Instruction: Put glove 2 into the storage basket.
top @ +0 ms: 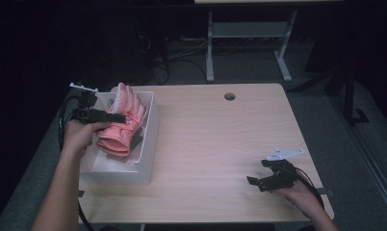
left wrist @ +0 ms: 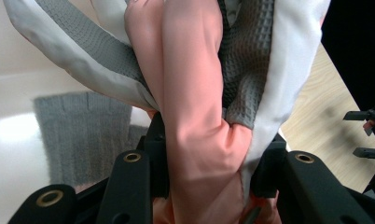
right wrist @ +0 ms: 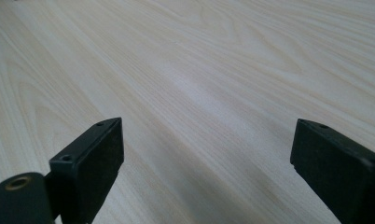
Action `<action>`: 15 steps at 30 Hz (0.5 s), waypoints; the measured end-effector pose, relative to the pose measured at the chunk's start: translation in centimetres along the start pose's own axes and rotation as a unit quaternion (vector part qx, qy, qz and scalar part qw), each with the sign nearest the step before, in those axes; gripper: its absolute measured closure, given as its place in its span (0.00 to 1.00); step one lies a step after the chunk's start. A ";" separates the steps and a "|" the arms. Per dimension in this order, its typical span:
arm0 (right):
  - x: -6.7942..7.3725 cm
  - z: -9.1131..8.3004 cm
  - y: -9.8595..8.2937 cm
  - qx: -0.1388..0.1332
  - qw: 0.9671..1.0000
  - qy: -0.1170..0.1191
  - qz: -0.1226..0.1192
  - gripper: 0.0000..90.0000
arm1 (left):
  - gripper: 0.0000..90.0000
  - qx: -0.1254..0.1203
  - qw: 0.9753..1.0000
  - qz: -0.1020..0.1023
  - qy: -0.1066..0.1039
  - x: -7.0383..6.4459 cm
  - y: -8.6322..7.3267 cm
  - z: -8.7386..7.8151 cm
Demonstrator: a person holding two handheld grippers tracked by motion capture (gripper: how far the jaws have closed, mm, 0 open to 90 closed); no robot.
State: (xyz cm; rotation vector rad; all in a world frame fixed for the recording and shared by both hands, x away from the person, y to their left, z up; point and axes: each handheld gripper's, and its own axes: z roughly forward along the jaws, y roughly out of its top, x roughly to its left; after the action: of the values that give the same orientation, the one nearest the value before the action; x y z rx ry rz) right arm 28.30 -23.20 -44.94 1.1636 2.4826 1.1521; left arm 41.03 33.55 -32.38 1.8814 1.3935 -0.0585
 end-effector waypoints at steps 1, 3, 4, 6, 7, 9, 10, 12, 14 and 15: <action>0.0 0.0 0.0 0.001 1.000 0.001 0.000 0.10 | 0.65 0.005 1.000 0.000 -0.001 0.2 -0.1 0.3; 0.0 0.0 0.0 0.002 1.000 0.000 0.002 0.10 | 0.65 0.012 1.000 -0.005 0.002 0.6 -0.3 1.0; 0.0 0.0 0.0 0.003 1.000 0.001 0.004 0.10 | 0.65 0.014 1.000 -0.007 0.002 0.8 -0.5 1.3; -0.1 0.0 -0.1 0.002 1.000 0.001 0.003 0.10 | 0.65 0.016 1.000 -0.017 -0.001 1.2 -0.8 2.0; -0.1 0.0 -0.1 0.002 1.000 0.000 0.004 0.10 | 0.65 0.020 1.000 -0.018 -0.001 1.4 -0.9 2.3; -0.1 0.0 -0.1 0.002 1.000 0.000 0.004 0.10 | 0.65 0.026 0.999 -0.024 -0.002 1.7 -1.2 3.0; -0.1 0.0 0.0 0.001 1.000 0.000 0.003 0.10 | 0.65 0.030 0.999 -0.023 -0.002 1.9 -1.3 3.4; -0.1 0.0 -0.1 0.002 1.000 0.000 0.002 0.10 | 0.65 0.035 0.999 -0.026 -0.005 2.1 -1.5 4.0; -0.1 0.0 -0.1 0.002 1.000 0.000 0.003 0.10 | 0.65 0.040 0.999 -0.026 -0.006 2.3 -1.6 4.6; -0.1 0.0 -0.1 0.002 1.000 0.000 0.003 0.10 | 0.65 0.043 0.999 -0.027 -0.006 2.3 -1.7 4.9</action>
State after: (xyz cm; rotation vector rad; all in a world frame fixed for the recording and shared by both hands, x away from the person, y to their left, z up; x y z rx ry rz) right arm 28.32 -23.29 -45.00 1.1743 2.4843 1.1493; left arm 42.45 32.61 -37.76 1.9098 1.4540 -0.1590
